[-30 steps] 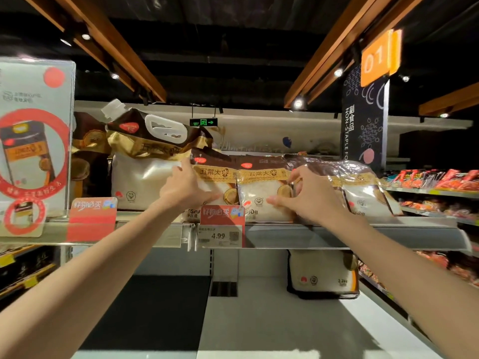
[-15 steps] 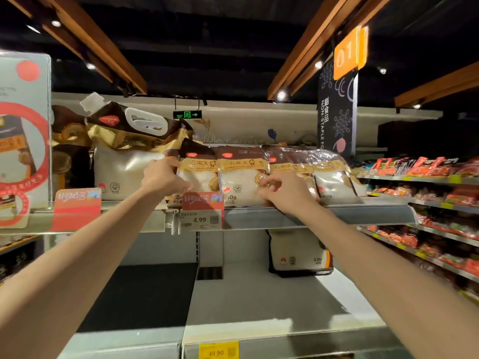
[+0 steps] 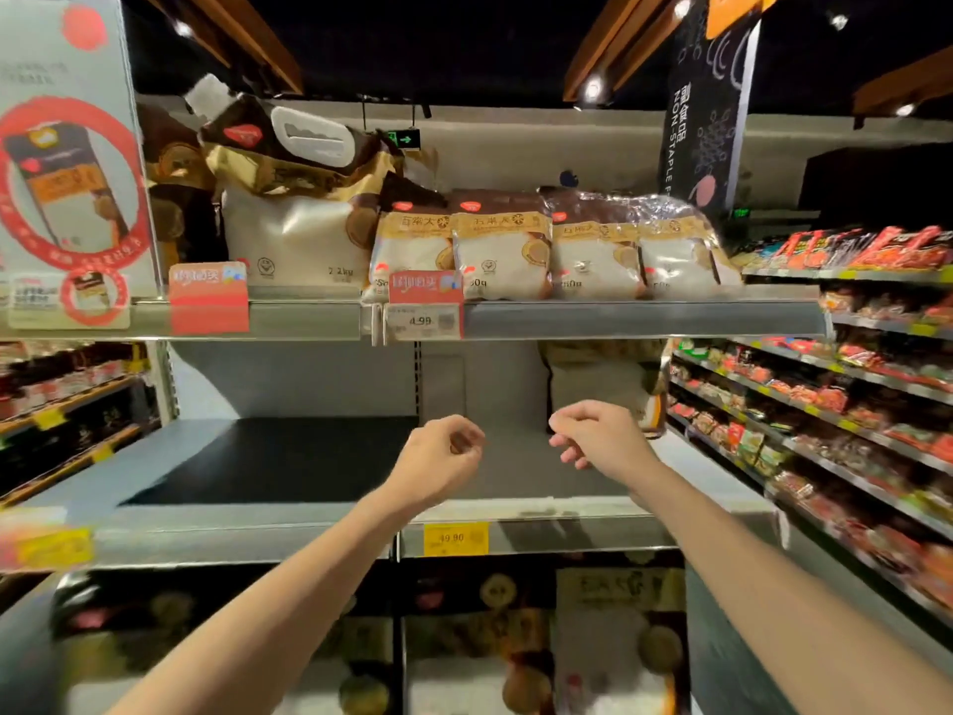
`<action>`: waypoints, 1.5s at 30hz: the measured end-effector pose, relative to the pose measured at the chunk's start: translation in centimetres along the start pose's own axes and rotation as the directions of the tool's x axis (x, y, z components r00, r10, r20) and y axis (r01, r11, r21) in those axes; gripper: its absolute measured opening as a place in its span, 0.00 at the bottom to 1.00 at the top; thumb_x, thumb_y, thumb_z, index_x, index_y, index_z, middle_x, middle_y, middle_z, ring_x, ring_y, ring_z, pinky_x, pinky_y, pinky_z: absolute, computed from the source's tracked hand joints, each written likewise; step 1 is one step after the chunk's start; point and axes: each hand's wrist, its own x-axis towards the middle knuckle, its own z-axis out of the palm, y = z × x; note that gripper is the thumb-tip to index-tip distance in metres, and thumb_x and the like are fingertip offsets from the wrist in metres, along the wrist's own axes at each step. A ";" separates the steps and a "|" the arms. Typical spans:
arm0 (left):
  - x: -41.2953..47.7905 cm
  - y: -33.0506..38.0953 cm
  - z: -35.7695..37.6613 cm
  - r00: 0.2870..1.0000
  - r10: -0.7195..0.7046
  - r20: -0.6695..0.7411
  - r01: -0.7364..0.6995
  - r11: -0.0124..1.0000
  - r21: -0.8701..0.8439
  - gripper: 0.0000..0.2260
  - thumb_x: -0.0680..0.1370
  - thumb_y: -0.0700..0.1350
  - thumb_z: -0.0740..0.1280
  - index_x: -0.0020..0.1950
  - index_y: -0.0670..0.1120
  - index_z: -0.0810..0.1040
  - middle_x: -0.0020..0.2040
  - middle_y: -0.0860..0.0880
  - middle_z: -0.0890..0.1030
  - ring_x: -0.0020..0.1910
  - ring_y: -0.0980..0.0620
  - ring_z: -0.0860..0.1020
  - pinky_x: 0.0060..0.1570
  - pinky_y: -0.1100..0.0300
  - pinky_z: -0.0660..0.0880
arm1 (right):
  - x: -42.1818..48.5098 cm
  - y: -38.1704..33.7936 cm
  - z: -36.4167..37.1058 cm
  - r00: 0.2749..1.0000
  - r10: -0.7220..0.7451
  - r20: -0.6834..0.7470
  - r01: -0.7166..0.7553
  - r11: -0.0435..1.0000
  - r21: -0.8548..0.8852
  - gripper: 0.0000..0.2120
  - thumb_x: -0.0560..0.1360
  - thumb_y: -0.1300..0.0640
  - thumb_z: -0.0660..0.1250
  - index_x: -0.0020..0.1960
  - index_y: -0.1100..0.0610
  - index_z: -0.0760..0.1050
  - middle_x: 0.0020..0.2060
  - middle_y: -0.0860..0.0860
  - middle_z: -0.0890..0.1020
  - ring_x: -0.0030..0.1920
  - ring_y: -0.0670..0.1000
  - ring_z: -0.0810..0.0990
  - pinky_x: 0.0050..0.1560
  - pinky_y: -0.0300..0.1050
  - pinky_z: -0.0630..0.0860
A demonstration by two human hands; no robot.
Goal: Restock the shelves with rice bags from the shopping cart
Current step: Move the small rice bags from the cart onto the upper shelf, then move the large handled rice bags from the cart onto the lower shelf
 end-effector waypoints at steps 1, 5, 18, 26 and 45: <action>-0.7 -0.9 0.9 1.000 -0.031 -0.002 0.031 0.999 0.027 0.08 0.77 0.42 0.67 0.55 0.48 0.82 0.48 0.53 0.83 0.49 0.55 0.80 0.51 0.64 0.75 | -0.6 1.6 -0.3 1.000 0.030 -0.006 -0.030 0.999 -0.016 0.03 0.76 0.58 0.68 0.47 0.56 0.79 0.39 0.53 0.85 0.34 0.48 0.79 0.35 0.41 0.76; -3.8 -2.6 4.9 1.000 0.005 0.022 -0.006 0.998 0.061 0.08 0.79 0.41 0.66 0.55 0.48 0.81 0.47 0.55 0.81 0.46 0.56 0.79 0.51 0.62 0.76 | -4.2 7.4 -1.2 0.996 0.091 -0.008 -0.091 0.994 -0.067 0.05 0.74 0.58 0.71 0.50 0.52 0.79 0.41 0.49 0.85 0.40 0.48 0.83 0.44 0.44 0.79; -23.2 -1.8 30.6 0.676 -0.004 0.737 0.231 0.951 -0.206 0.03 0.76 0.34 0.69 0.47 0.41 0.80 0.37 0.47 0.81 0.28 0.67 0.74 0.36 0.64 0.71 | -33.8 30.2 -6.4 0.743 0.623 -0.245 -0.622 0.778 0.094 0.07 0.75 0.72 0.67 0.52 0.65 0.77 0.27 0.47 0.81 0.22 0.39 0.75 0.25 0.29 0.69; -35.4 -0.8 38.9 0.420 -0.086 0.903 0.277 0.960 -0.038 0.08 0.76 0.36 0.72 0.54 0.39 0.78 0.46 0.45 0.81 0.44 0.53 0.77 0.40 0.76 0.70 | -50.6 35.3 -6.4 0.351 0.812 -0.467 -0.744 0.544 0.387 0.09 0.75 0.66 0.70 0.49 0.53 0.78 0.41 0.55 0.83 0.46 0.60 0.82 0.51 0.54 0.79; -38.6 5.7 44.7 -0.107 -0.150 0.983 0.195 0.966 0.169 0.22 0.77 0.53 0.72 0.66 0.46 0.71 0.58 0.49 0.77 0.55 0.50 0.75 0.53 0.57 0.72 | -58.9 33.4 -5.7 -0.348 0.498 -0.794 -0.831 0.229 0.507 0.28 0.69 0.44 0.75 0.65 0.54 0.73 0.58 0.52 0.77 0.62 0.55 0.73 0.63 0.51 0.72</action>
